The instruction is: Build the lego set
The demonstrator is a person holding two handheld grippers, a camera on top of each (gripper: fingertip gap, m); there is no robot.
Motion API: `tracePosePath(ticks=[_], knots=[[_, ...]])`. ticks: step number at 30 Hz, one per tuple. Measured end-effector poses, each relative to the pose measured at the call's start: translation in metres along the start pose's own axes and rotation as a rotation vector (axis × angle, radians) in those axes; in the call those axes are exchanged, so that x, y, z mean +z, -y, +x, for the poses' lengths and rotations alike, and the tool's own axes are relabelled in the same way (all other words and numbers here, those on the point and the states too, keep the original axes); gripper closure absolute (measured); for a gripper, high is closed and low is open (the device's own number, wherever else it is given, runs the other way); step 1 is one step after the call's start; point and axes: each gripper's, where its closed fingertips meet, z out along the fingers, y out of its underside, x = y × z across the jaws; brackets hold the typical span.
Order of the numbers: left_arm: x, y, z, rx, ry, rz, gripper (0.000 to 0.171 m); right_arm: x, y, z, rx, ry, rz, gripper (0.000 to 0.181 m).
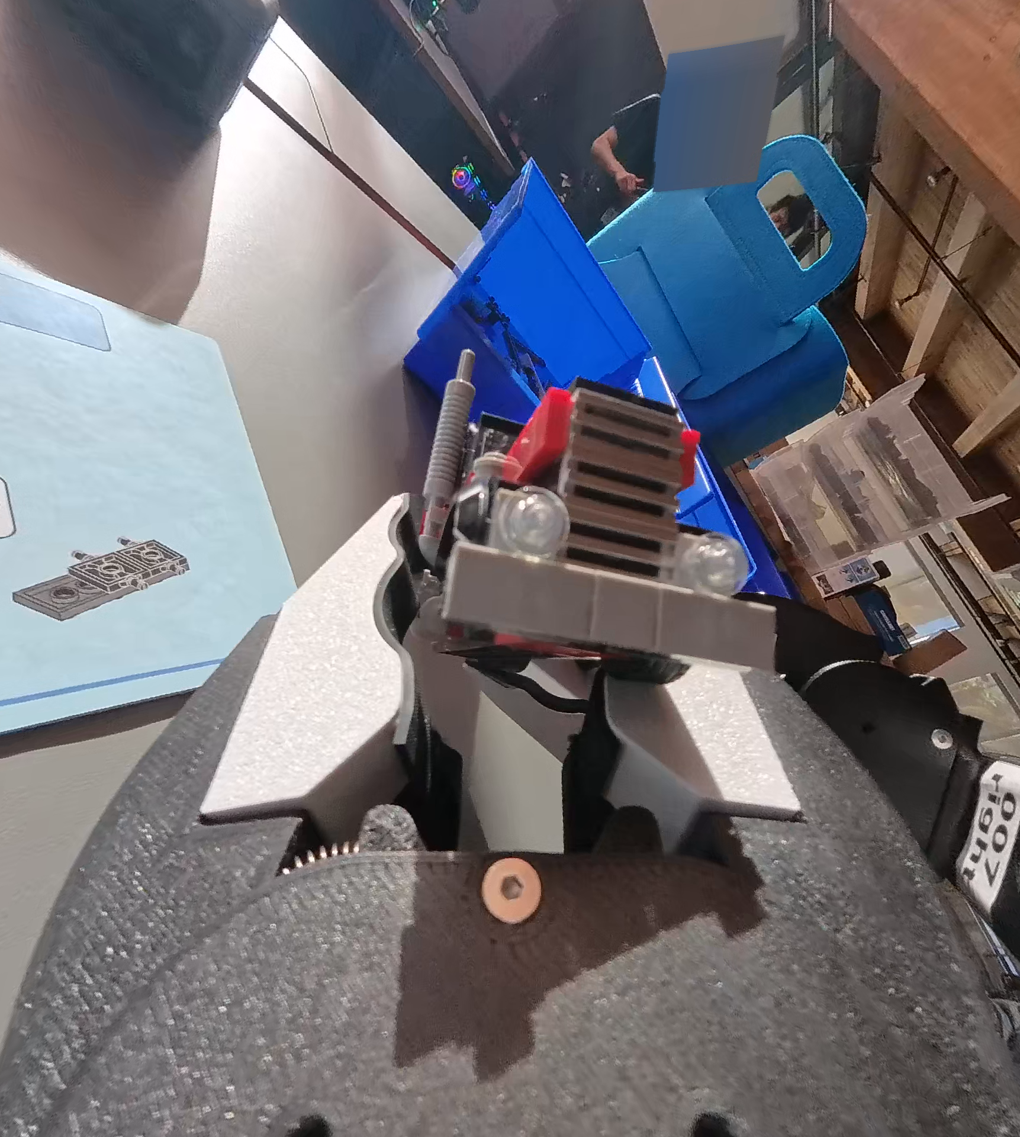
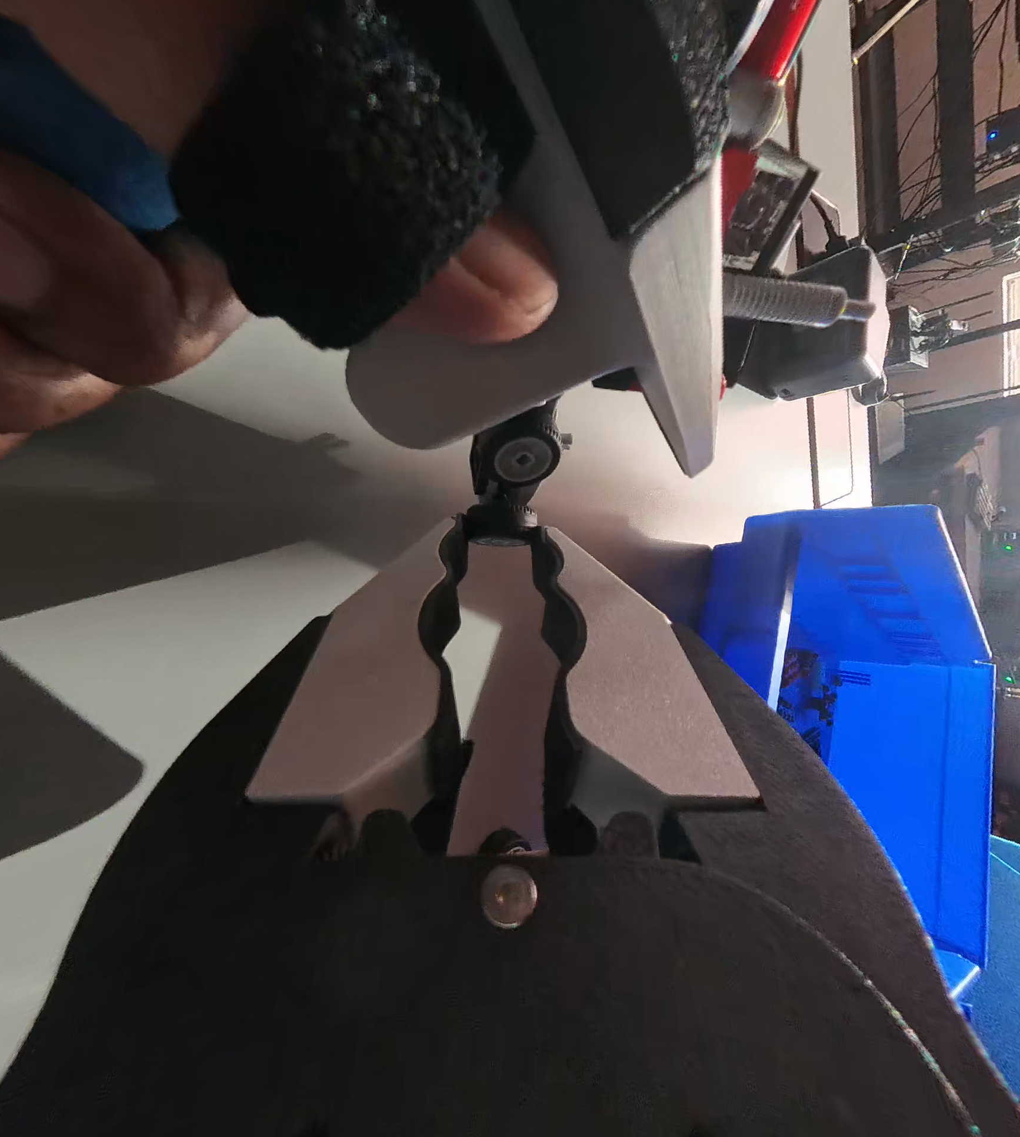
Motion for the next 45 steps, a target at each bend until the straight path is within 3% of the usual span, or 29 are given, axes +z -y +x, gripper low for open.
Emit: tracePosePath(ticks=[8, 12, 22, 26, 35, 45], knots=[[-0.002, 0.002, 0.004, 0.048, 0.004, 0.026, 0.108, -0.002, 0.002, 0.000, 0.274, 0.104, 0.035, 0.159], [-0.001, 0.001, 0.007, 0.070, -0.002, 0.025, 0.108, -0.003, 0.002, 0.000, 0.329, 0.118, 0.039, 0.159], [-0.001, 0.001, 0.006, 0.086, 0.013, 0.024, 0.107, 0.002, 0.003, 0.002, 0.075, -0.021, -0.046, 0.159], [-0.001, 0.003, 0.000, 0.002, -0.006, 0.019, 0.107, 0.003, 0.005, 0.004, 0.020, -0.051, -0.031, 0.159], [-0.002, 0.010, -0.013, -0.352, -0.142, -0.024, 0.112, -0.002, 0.016, 0.005, 0.136, -0.004, 0.135, 0.157], [0.001, 0.010, -0.021, -0.506, -0.184, -0.054, 0.114, -0.001, 0.017, 0.005, 0.181, 0.080, 0.197, 0.156]])
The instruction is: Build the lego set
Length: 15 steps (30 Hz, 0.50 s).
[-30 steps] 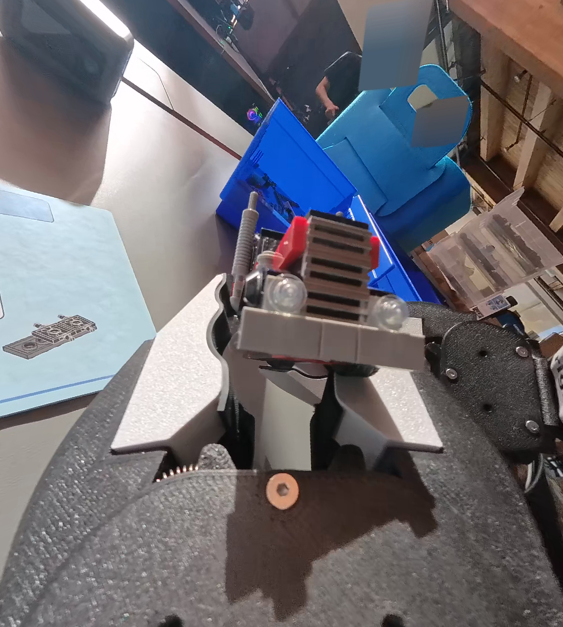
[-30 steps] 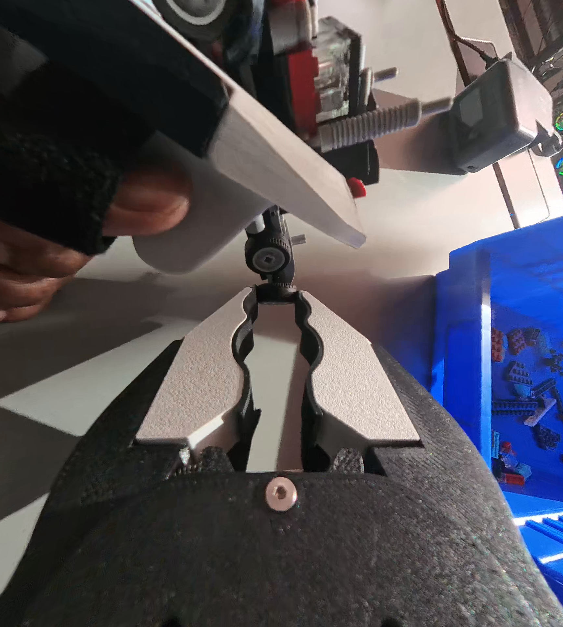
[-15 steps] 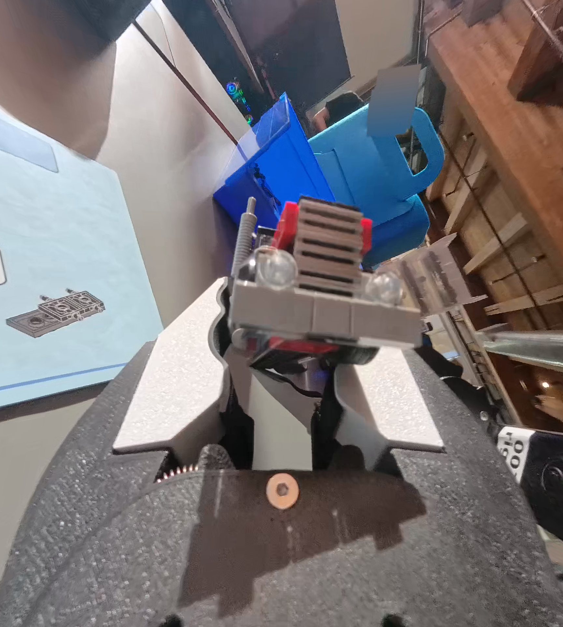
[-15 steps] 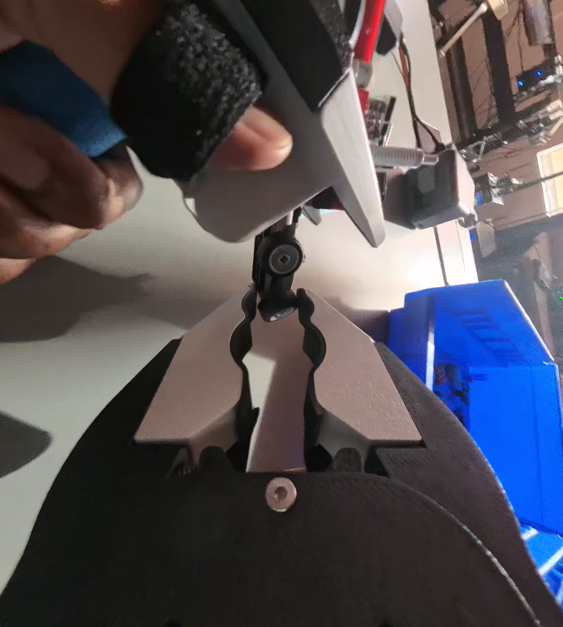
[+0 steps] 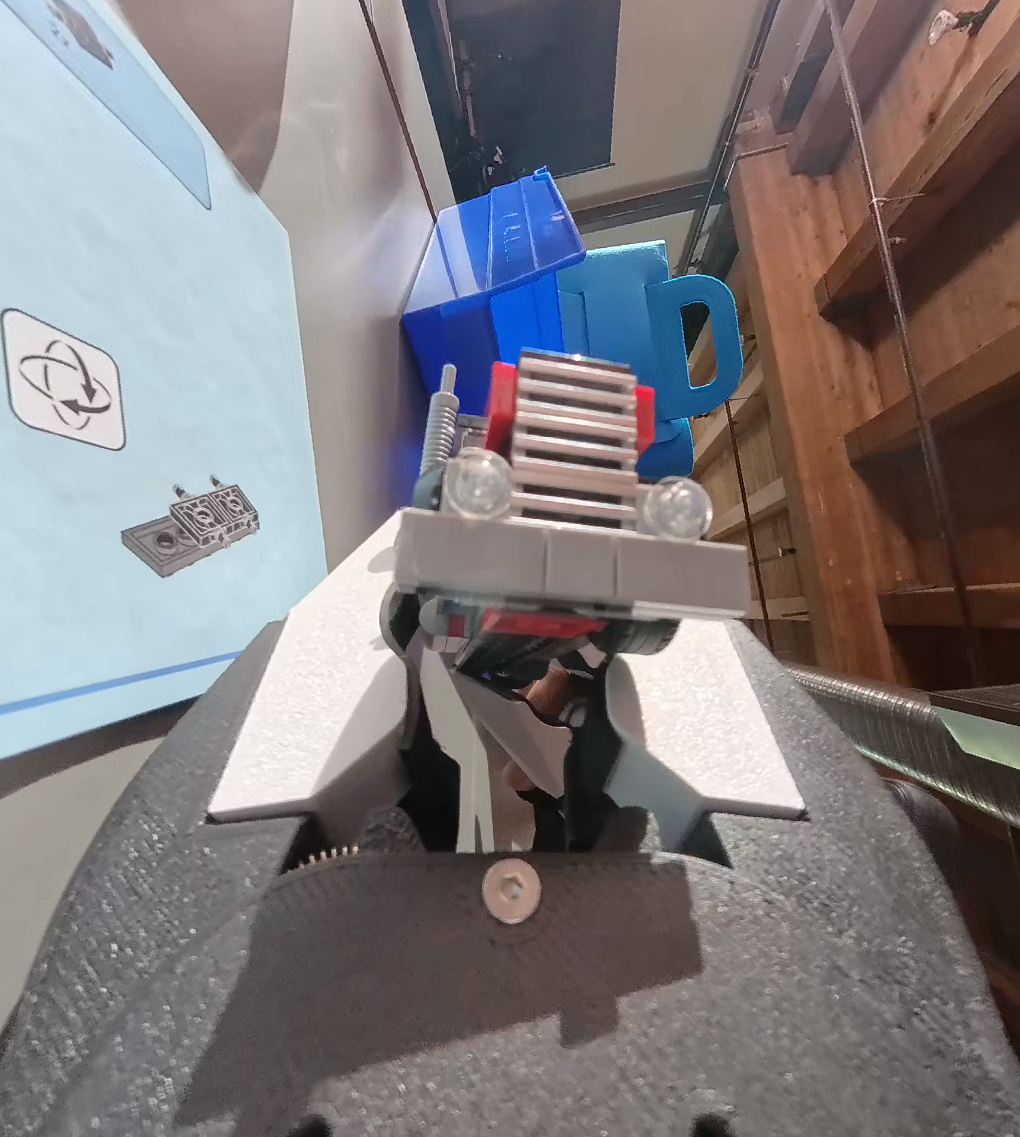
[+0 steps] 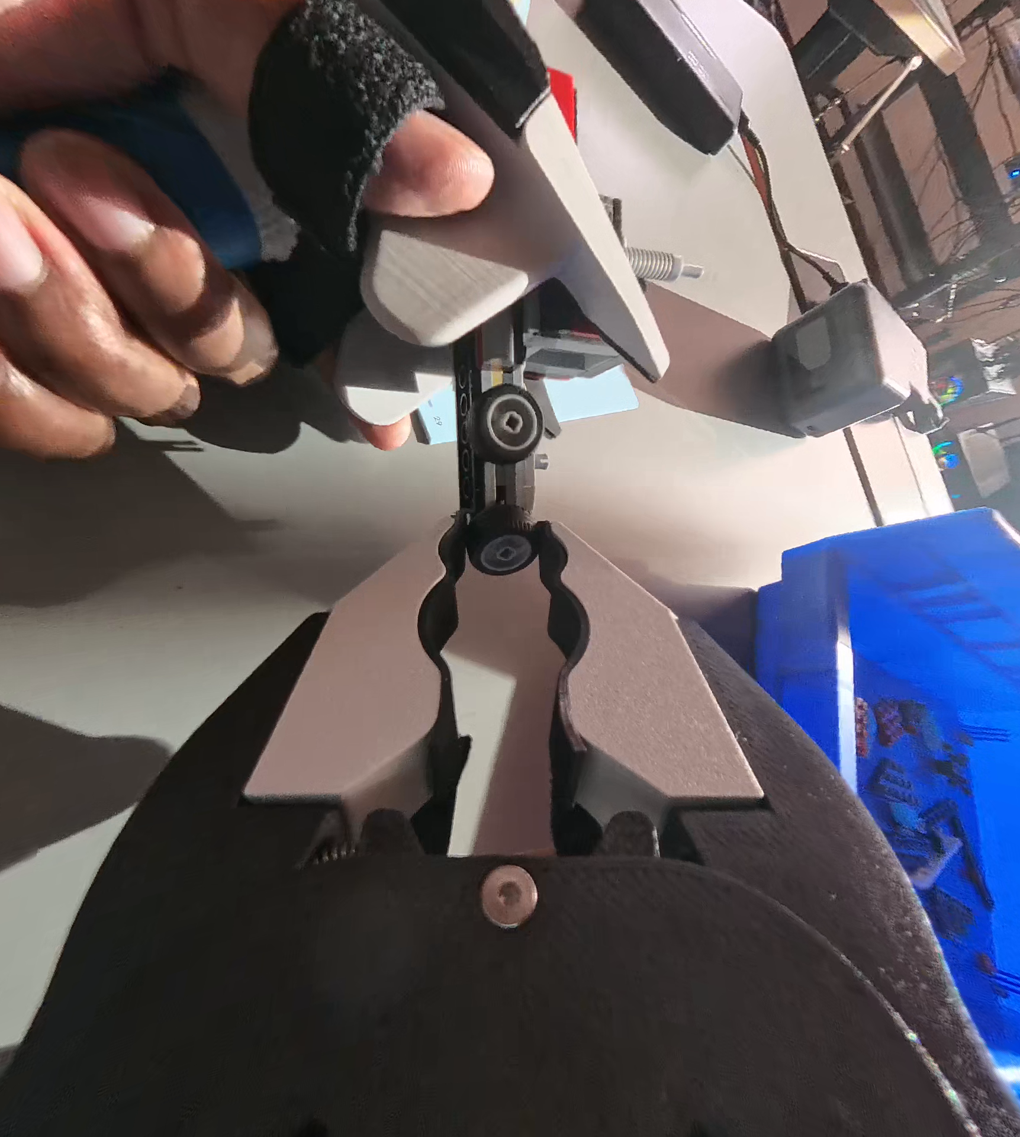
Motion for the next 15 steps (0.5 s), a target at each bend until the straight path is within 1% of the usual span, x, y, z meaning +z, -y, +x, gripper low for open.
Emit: tracePosePath(ticks=[4, 6, 8, 10, 11, 13, 15], knots=[[0.000, 0.003, -0.002, -0.044, -0.015, 0.001, 0.114, -0.004, -0.003, -0.002, 0.113, 0.095, 0.036, 0.156], [0.001, 0.005, -0.002, -0.061, -0.024, 0.000, 0.114, -0.006, -0.009, -0.002, 0.188, 0.142, 0.027, 0.156], [0.002, 0.005, 0.000, -0.085, -0.042, -0.012, 0.114, -0.006, -0.023, -0.002, 0.256, 0.175, -0.027, 0.155], [0.004, 0.003, 0.002, -0.126, -0.065, -0.028, 0.114, -0.002, -0.039, -0.006, 0.283, 0.204, -0.105, 0.155], [0.005, 0.002, 0.003, -0.146, -0.082, -0.038, 0.114, -0.001, -0.044, -0.008, 0.282, 0.219, -0.127, 0.152], [0.007, 0.002, 0.006, -0.187, -0.106, -0.049, 0.114, -0.003, -0.041, -0.010, 0.292, 0.243, -0.106, 0.148], [0.007, 0.002, 0.007, -0.194, -0.111, -0.051, 0.114, -0.004, -0.040, -0.009, 0.286, 0.241, -0.093, 0.137]])
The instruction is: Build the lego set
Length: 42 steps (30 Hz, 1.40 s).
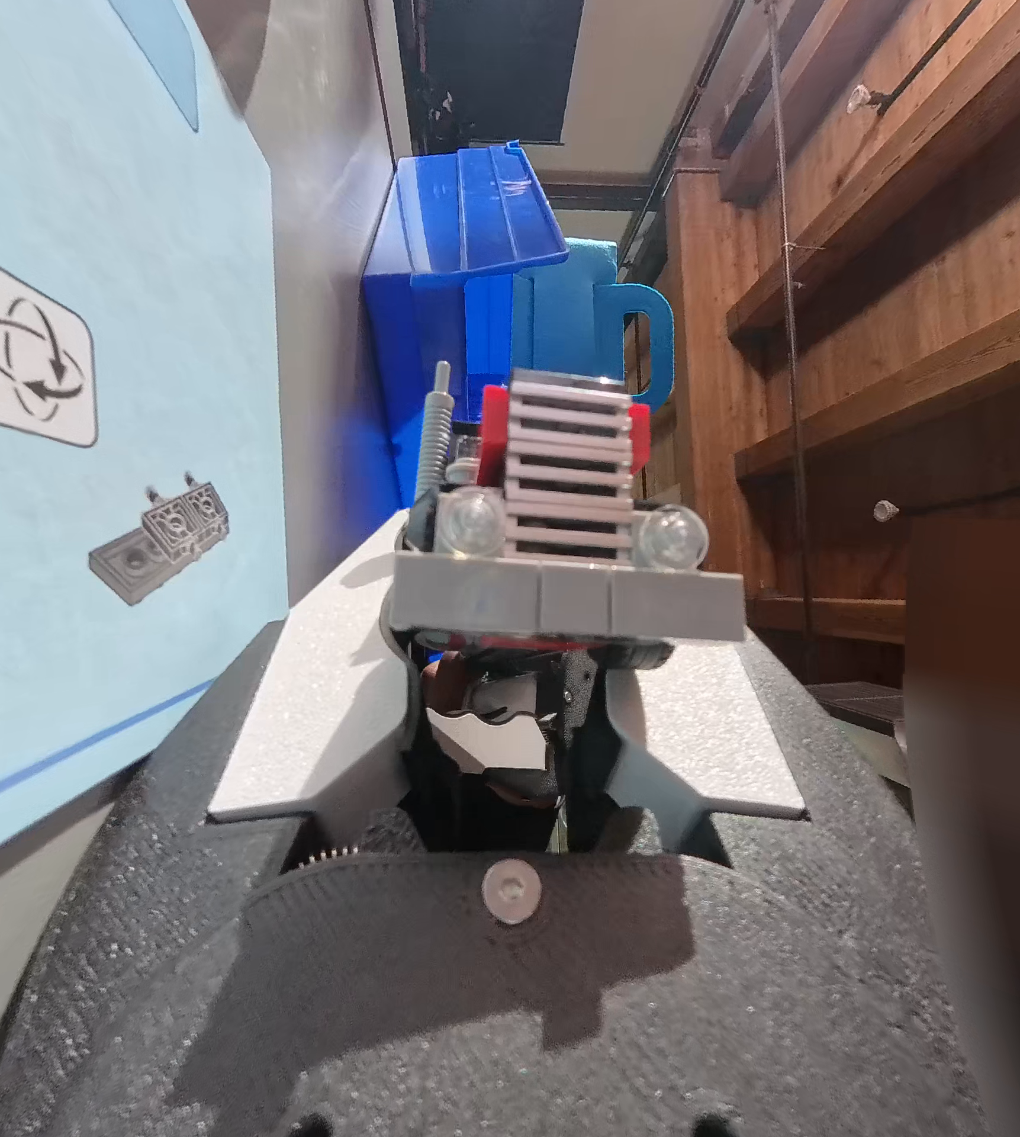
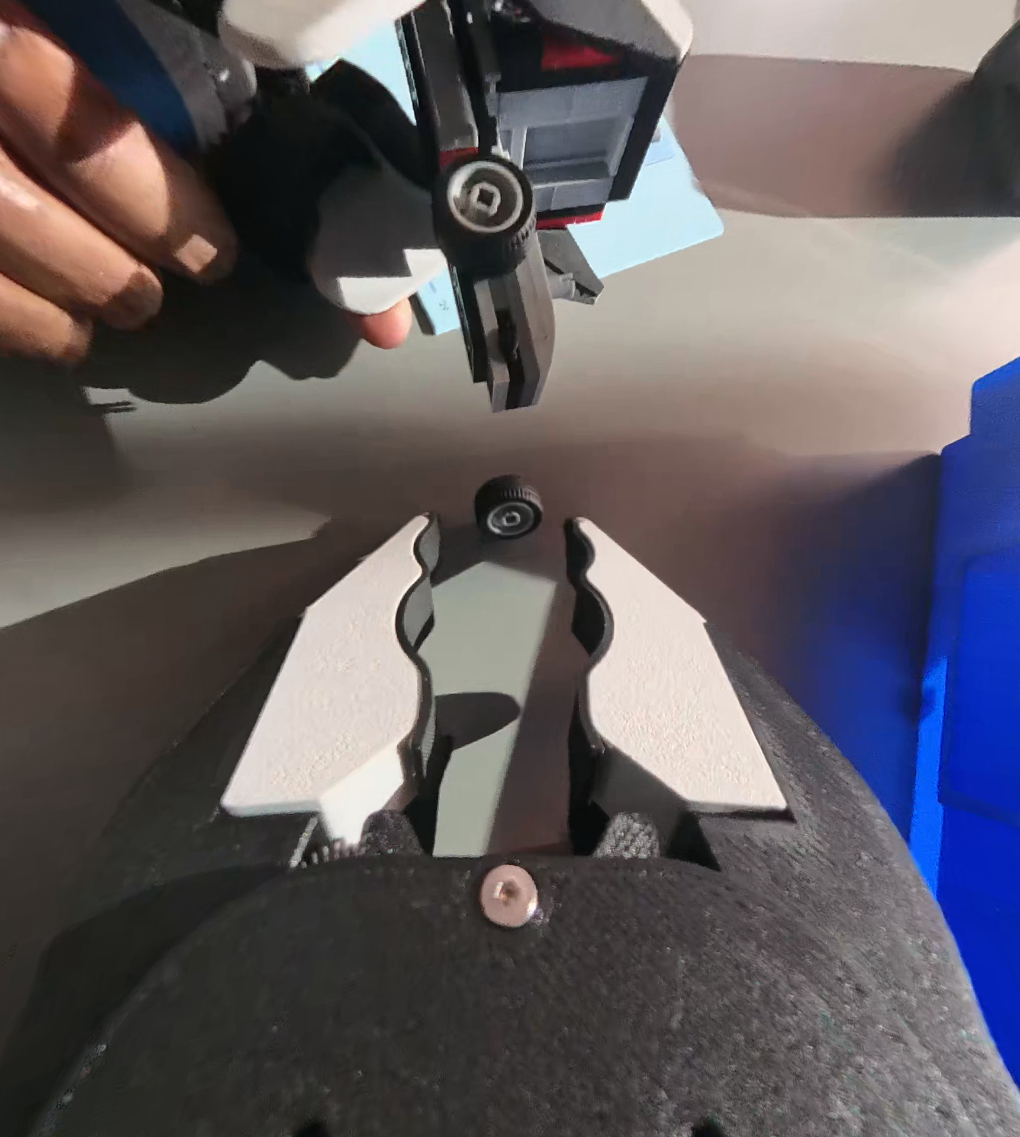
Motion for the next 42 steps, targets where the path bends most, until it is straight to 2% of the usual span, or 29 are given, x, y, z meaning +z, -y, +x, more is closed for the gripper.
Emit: tracePosePath(ticks=[3, 5, 8, 11, 13, 19, 32, 33, 39, 42], knots=[[0.002, -0.002, 0.003, -0.005, -0.013, -0.013, 0.113, -0.009, 0.019, 0.002, -0.012, -0.022, 0.121, 0.123], [0.004, -0.006, 0.007, -0.026, -0.032, -0.032, 0.113, -0.019, 0.039, 0.000, -0.035, -0.033, 0.247, 0.124], [0.007, -0.014, 0.011, -0.039, -0.050, -0.067, 0.112, -0.028, 0.055, 0.005, -0.060, -0.095, 0.345, 0.138], [0.009, -0.019, 0.013, -0.025, -0.055, -0.087, 0.111, -0.033, 0.061, 0.002, -0.060, -0.087, 0.412, 0.157], [0.010, -0.022, 0.014, 0.000, -0.052, -0.113, 0.116, -0.035, 0.061, 0.000, -0.073, -0.083, 0.432, 0.158], [0.012, -0.036, 0.023, 0.120, -0.059, -0.238, 0.112, -0.047, 0.068, 0.002, -0.095, -0.103, 0.524, 0.158], [0.009, -0.053, 0.026, 0.211, -0.096, -0.413, 0.126, -0.055, 0.067, 0.000, -0.147, -0.090, 0.589, 0.159], [0.009, -0.053, 0.026, 0.209, -0.099, -0.420, 0.120, -0.055, 0.067, 0.001, -0.147, -0.088, 0.591, 0.158], [0.008, -0.055, 0.026, 0.197, -0.110, -0.445, 0.119, -0.054, 0.066, 0.002, -0.109, -0.051, 0.599, 0.158], [0.010, -0.048, 0.024, 0.184, -0.090, -0.408, 0.125, -0.050, 0.065, 0.007, -0.067, -0.067, 0.573, 0.158]])
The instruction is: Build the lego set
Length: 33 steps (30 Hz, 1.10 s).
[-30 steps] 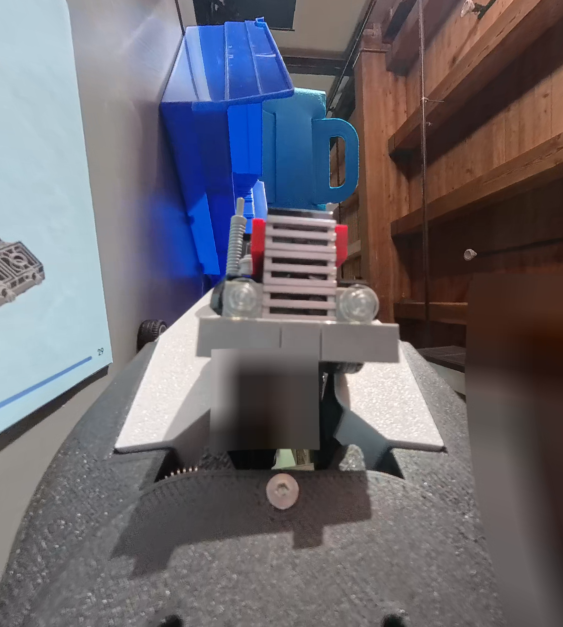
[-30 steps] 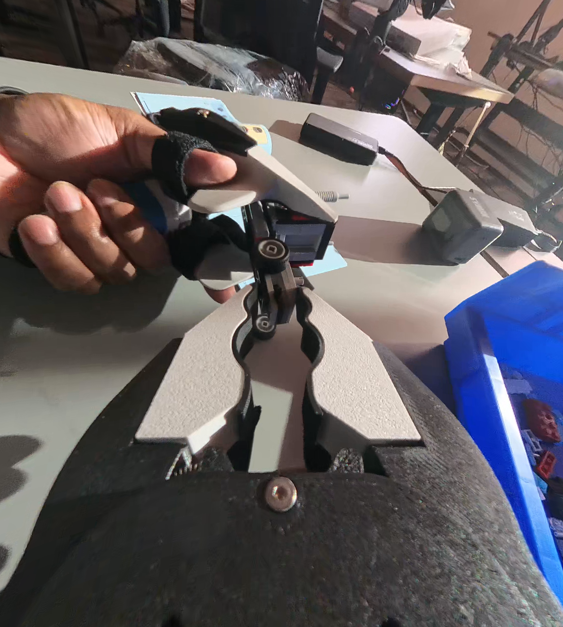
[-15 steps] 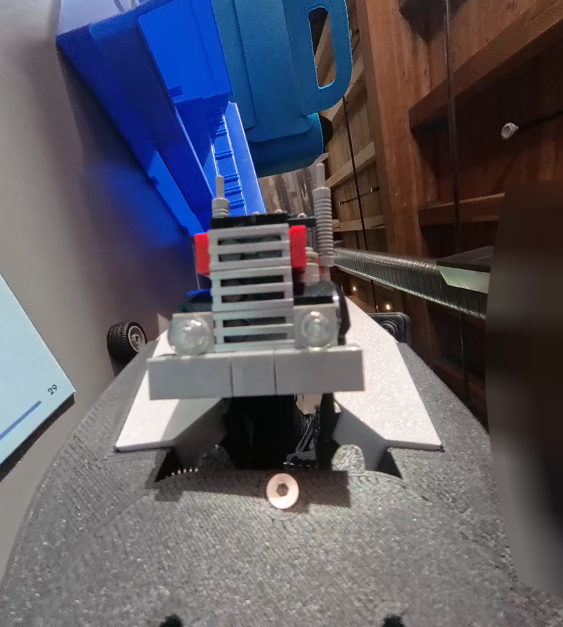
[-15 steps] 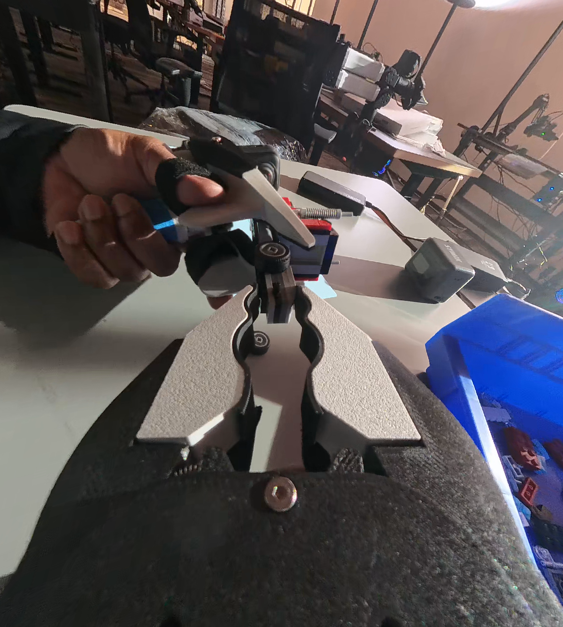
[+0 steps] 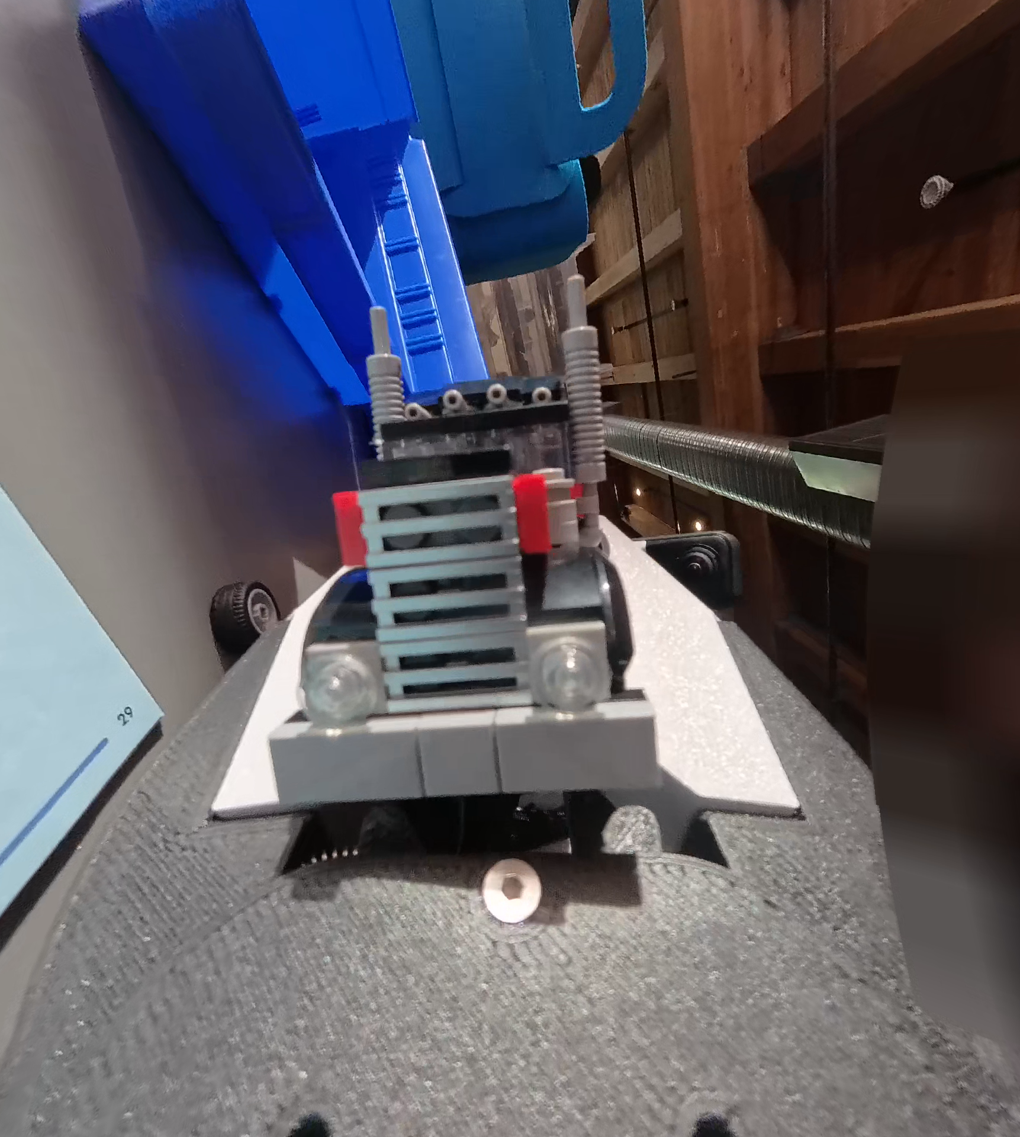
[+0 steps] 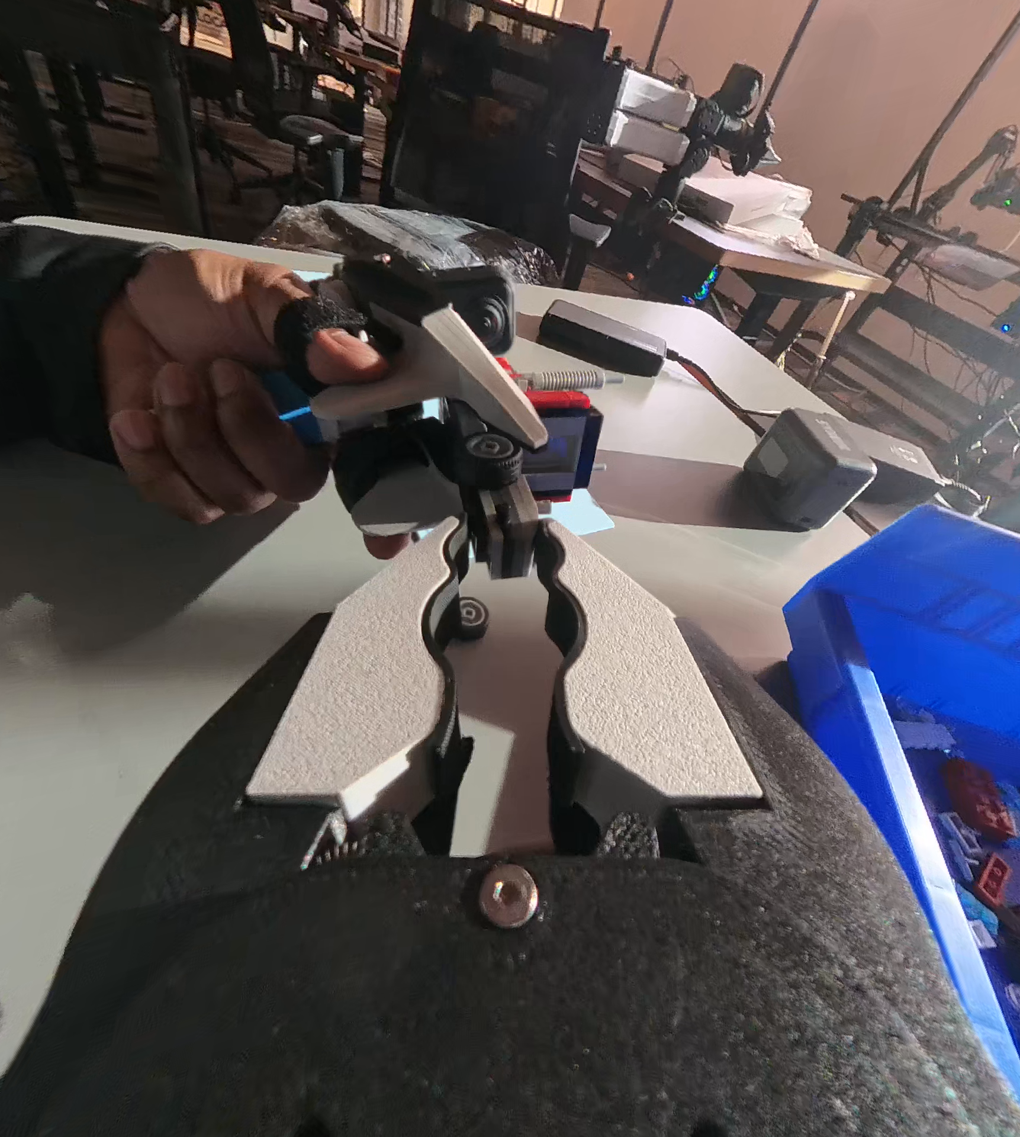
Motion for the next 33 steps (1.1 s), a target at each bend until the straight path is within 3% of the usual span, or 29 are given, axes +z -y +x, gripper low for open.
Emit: tracePosePath(ticks=[3, 7, 13, 21, 25, 29, 33], knots=[[-0.008, 0.016, -0.004, 0.039, 0.062, 0.066, 0.125, 0.002, -0.013, 0.006, 0.055, -0.011, -0.067, 0.147], [-0.019, 0.042, -0.006, 0.142, 0.188, 0.114, 0.125, 0.010, -0.033, 0.001, 0.098, 0.038, -0.197, 0.149], [-0.012, 0.076, -0.018, 0.182, 0.256, 0.110, 0.125, 0.021, -0.053, -0.010, 0.069, 0.054, -0.405, 0.150], [-0.003, 0.076, -0.044, 0.133, 0.283, 0.067, 0.125, 0.037, -0.078, -0.018, 0.098, 0.034, -0.563, 0.157], [-0.006, 0.082, -0.048, 0.140, 0.293, 0.085, 0.124, 0.044, -0.070, -0.009, 0.101, -0.014, -0.502, 0.157], [-0.014, 0.089, -0.044, 0.243, 0.338, 0.140, 0.125, 0.049, -0.035, 0.027, 0.111, -0.224, -0.283, 0.158], [-0.024, 0.093, -0.043, 0.341, 0.393, 0.184, 0.125, 0.048, -0.020, 0.049, 0.052, -0.372, -0.180, 0.158]])
